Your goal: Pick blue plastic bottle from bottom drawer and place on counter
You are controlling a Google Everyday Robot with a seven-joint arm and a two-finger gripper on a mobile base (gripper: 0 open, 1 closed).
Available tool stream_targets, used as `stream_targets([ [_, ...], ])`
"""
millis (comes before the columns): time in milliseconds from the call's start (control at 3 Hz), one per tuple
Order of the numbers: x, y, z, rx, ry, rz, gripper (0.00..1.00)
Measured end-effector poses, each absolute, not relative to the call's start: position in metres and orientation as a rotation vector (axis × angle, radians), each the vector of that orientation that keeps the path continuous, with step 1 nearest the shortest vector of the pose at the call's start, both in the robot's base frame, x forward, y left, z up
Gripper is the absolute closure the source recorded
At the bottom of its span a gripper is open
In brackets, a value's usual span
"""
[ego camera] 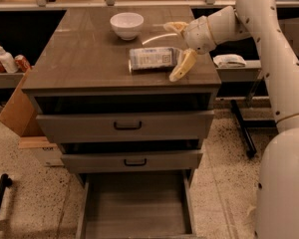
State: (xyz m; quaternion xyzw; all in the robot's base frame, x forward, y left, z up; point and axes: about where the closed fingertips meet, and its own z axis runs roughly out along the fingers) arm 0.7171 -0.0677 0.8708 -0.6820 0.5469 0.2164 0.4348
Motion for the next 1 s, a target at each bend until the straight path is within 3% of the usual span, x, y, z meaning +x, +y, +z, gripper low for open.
stream_targets([
  [333, 0.717, -0.068, 0.871, -1.697, 1.361, 0.539, 0.0],
  [1000, 0.694, -0.117, 0.909, -1.586, 1.338, 0.393, 0.0],
])
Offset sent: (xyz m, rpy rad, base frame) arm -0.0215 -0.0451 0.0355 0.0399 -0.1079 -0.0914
